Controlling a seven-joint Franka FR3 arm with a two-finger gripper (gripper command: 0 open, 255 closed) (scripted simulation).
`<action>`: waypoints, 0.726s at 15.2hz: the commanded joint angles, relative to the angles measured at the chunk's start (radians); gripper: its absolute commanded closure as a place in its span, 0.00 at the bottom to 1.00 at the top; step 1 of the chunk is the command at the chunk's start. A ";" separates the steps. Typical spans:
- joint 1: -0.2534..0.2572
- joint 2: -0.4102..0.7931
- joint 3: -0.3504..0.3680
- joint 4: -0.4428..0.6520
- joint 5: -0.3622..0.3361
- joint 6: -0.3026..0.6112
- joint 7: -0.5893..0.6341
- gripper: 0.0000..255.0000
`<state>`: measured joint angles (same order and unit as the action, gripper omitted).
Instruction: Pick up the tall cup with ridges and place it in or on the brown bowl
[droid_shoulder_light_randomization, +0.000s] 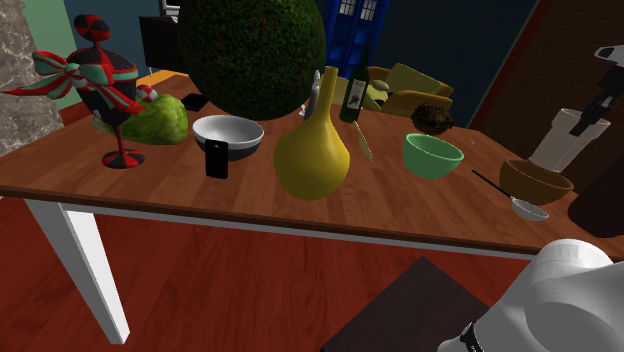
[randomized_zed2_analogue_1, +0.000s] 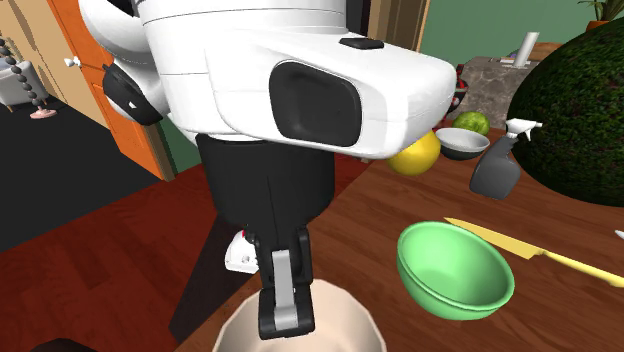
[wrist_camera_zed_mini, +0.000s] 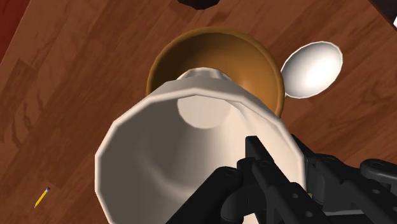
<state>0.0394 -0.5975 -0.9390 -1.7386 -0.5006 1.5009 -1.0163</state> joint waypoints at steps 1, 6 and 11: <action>-0.006 -0.011 -0.001 -0.033 -0.007 0.024 0.007 1.00; -0.013 -0.022 -0.001 -0.065 -0.015 0.045 0.014 1.00; -0.013 -0.022 -0.001 -0.065 -0.015 0.045 0.014 1.00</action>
<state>0.0263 -0.6198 -0.9406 -1.8037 -0.5156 1.5460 -1.0023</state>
